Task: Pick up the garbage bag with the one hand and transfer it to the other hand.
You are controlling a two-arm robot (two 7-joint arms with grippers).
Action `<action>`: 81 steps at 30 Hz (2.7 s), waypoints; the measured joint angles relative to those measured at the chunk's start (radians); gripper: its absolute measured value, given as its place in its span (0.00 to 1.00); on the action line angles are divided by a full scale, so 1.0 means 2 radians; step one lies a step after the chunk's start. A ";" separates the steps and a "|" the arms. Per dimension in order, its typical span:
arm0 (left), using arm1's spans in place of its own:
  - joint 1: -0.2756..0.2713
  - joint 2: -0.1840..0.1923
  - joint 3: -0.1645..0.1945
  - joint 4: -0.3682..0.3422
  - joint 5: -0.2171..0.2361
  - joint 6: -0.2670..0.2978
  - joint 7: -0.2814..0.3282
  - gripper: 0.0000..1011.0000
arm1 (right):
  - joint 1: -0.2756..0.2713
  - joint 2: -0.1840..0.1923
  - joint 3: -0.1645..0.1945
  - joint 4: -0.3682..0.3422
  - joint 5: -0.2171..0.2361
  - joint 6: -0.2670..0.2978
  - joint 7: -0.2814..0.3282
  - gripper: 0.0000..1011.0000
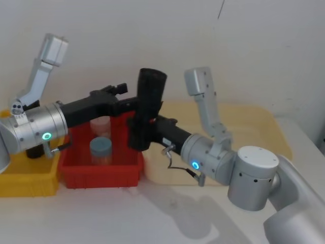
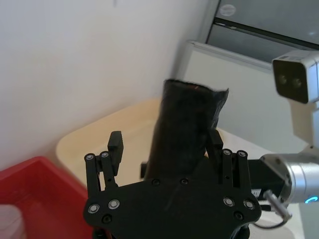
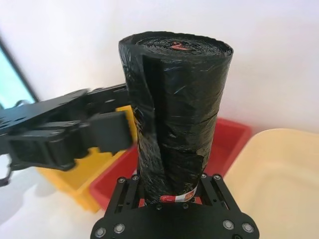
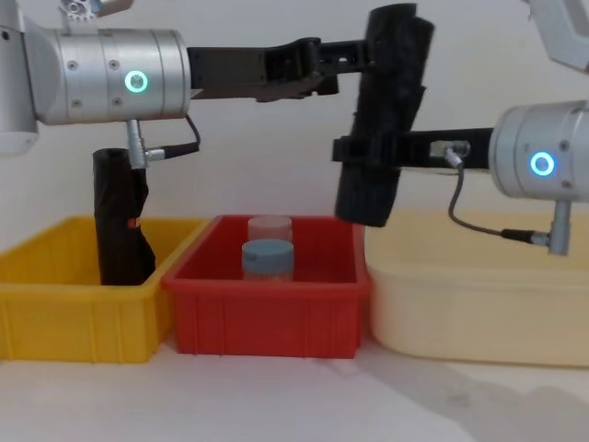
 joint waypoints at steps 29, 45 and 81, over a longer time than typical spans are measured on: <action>0.062 0.034 -0.052 -0.080 -0.035 0.015 0.100 0.99 | -0.001 0.006 0.052 0.018 -0.046 -0.031 -0.082 0.47; 0.101 0.045 -0.073 -0.109 -0.032 0.012 0.185 0.99 | 0.011 0.013 0.051 0.039 -0.065 -0.047 -0.071 0.83; 0.119 0.051 -0.082 -0.121 -0.027 0.009 0.227 0.99 | 0.021 0.029 0.029 -0.018 -0.081 -0.067 0.004 0.99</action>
